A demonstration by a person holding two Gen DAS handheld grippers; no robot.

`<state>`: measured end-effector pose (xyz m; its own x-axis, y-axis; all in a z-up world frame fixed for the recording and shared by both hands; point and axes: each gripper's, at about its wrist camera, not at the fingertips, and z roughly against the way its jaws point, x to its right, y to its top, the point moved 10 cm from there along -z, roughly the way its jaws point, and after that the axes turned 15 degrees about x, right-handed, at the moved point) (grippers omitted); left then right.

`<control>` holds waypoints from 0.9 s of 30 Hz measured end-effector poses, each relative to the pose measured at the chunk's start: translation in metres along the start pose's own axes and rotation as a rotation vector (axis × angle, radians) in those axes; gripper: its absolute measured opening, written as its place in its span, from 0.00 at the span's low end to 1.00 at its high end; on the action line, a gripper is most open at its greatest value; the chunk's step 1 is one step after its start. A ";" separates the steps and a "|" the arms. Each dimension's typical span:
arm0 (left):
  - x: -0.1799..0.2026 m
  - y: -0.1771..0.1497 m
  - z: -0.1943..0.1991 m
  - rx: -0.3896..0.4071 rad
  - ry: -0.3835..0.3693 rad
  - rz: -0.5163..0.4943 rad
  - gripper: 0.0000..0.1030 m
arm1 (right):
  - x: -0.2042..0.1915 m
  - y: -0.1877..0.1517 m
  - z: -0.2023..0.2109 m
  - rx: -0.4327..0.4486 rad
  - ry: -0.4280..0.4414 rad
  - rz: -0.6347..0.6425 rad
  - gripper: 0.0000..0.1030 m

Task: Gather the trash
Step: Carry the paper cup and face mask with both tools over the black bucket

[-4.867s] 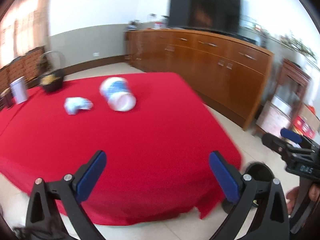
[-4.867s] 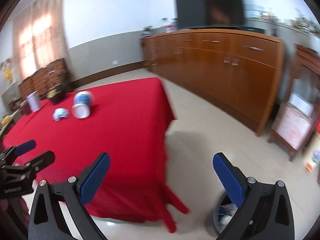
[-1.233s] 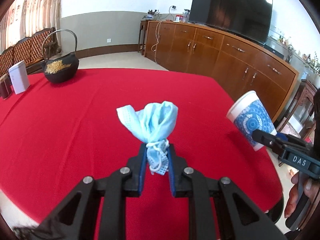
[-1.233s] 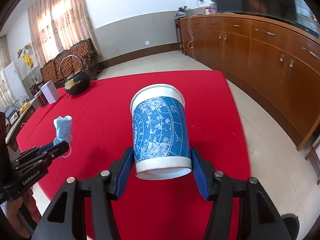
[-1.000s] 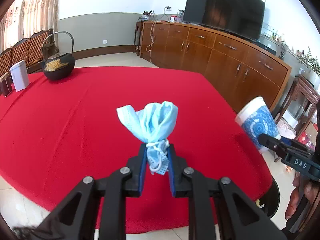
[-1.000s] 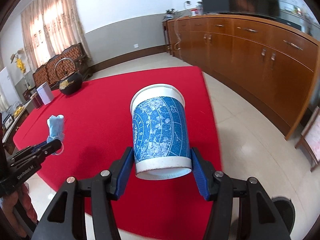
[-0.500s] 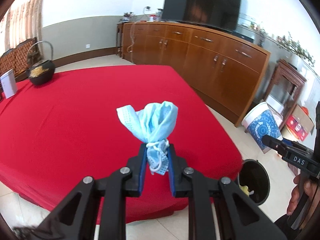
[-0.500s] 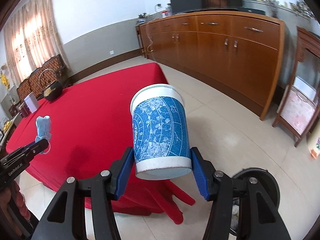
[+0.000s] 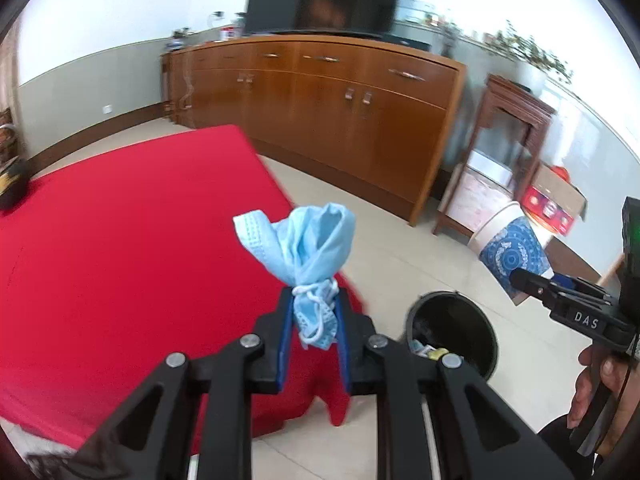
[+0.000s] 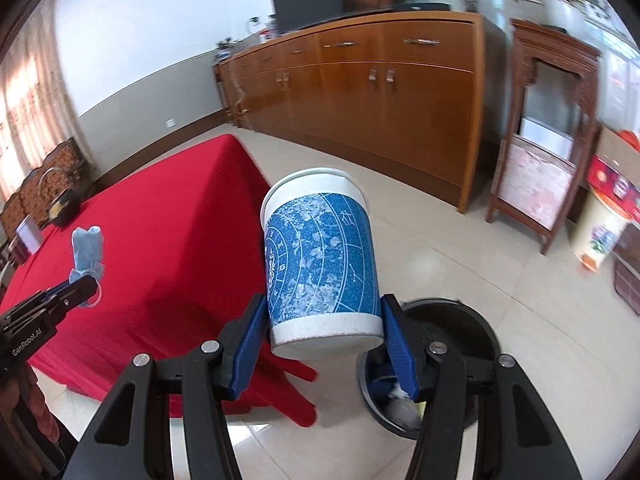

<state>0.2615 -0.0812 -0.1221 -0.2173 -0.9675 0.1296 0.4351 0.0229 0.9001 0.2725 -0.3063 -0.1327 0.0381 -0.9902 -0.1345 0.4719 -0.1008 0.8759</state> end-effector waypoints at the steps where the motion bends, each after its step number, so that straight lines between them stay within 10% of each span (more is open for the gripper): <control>1: 0.010 -0.001 -0.003 -0.003 -0.015 -0.009 0.20 | 0.013 -0.003 0.005 -0.001 -0.019 -0.009 0.57; 27: 0.176 -0.068 -0.068 -0.183 -0.278 -0.159 0.20 | 0.183 -0.087 0.019 -0.146 -0.242 -0.115 0.57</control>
<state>0.2527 -0.2700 -0.1887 -0.5130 -0.8493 0.1248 0.5207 -0.1923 0.8318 0.2214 -0.4801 -0.2247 -0.2255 -0.9692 -0.0991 0.5833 -0.2158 0.7831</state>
